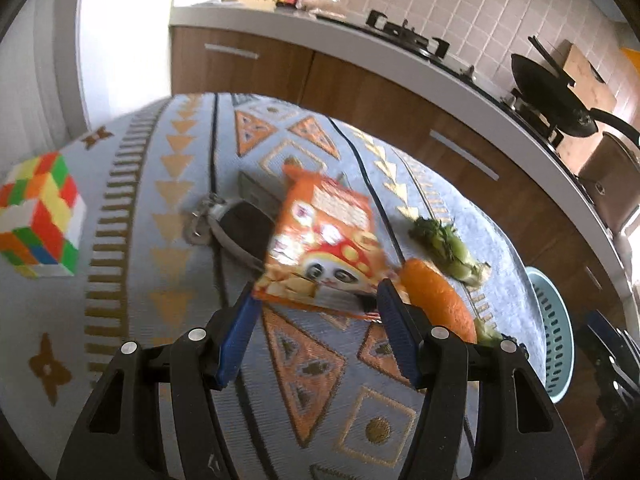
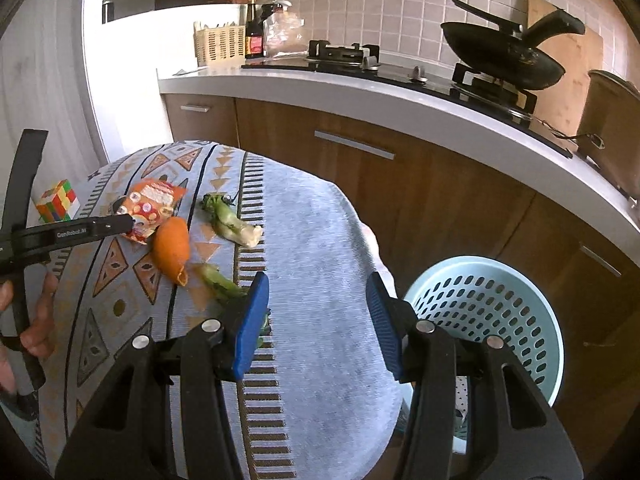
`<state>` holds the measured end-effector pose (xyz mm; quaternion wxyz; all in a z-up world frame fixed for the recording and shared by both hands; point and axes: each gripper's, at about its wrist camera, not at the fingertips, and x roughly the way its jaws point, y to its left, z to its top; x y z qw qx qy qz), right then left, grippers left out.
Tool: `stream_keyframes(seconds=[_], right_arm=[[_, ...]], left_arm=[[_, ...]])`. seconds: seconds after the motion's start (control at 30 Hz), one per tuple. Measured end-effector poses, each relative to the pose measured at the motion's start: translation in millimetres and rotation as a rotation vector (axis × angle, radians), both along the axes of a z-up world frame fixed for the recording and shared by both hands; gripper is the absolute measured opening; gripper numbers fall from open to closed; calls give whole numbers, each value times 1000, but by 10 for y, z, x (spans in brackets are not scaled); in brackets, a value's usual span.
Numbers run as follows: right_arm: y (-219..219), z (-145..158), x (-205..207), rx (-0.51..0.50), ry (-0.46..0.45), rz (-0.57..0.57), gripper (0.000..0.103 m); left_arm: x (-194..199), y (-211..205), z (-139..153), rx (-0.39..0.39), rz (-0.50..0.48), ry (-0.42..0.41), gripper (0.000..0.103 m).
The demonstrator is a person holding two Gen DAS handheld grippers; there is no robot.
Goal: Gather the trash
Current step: 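Grasp the orange snack bag with the left tool while the right tool grasps a bok choy stalk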
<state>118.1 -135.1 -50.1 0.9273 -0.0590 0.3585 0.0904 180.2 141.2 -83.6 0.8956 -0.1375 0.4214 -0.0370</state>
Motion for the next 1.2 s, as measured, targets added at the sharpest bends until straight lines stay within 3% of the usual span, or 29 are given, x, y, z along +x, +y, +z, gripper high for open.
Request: stream_keyframes(seconds=[0.17, 0.23, 0.57, 0.6, 0.67, 0.7, 0.73, 0.87, 0.93, 1.03, 1.1, 1.2], right_arm=[[23, -57, 53, 4, 15, 0, 47], [39, -63, 75, 9, 15, 4, 47], [322, 18, 294, 85, 16, 129, 47], [360, 17, 308, 80, 17, 133, 47], [414, 19, 299, 80, 14, 142, 47], [428, 16, 294, 82, 15, 149, 47], [439, 11, 294, 80, 16, 152, 47], [448, -52, 294, 41, 20, 149, 47], [426, -85, 315, 41, 30, 144, 47], [368, -103, 344, 51, 43, 133, 47], [339, -98, 351, 52, 44, 128, 47], [306, -78, 385, 48, 41, 127, 49]], left_arm=[[-22, -77, -84, 23, -10, 9, 30], [-33, -82, -102, -4, -22, 16, 0], [-152, -8, -13, -38, -8, -25, 0], [-157, 13, -12, -43, -1, -20, 1], [-159, 65, 3, -57, 12, -22, 23], [-163, 119, 30, -58, 37, -33, 38], [-167, 153, 63, -53, 56, -49, 43], [-7, 240, 252, -36, 56, -86, 44], [164, 183, 309, -4, 2, -87, 61], [475, 17, 287, 136, -58, -74, 60], [685, -32, 184, 167, -102, -12, 60], [818, -63, 107, 192, -150, 16, 60]])
